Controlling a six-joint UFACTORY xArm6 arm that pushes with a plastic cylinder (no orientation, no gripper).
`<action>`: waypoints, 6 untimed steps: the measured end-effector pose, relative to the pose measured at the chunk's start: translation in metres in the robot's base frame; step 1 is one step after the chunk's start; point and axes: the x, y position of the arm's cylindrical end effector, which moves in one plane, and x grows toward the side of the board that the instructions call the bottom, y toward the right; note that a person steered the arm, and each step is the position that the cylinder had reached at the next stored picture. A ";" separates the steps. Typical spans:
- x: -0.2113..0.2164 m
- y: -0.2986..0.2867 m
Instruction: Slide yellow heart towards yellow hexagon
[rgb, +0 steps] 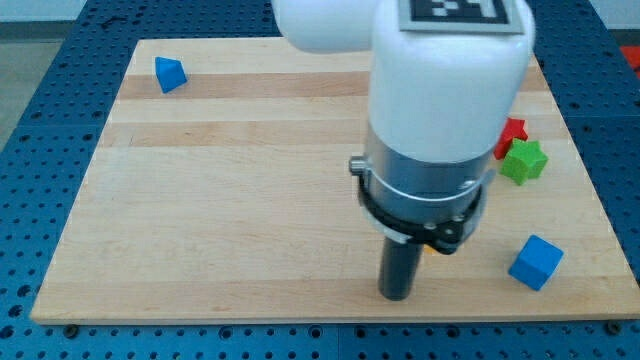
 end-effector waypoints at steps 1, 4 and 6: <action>0.000 0.034; -0.023 0.081; -0.036 0.024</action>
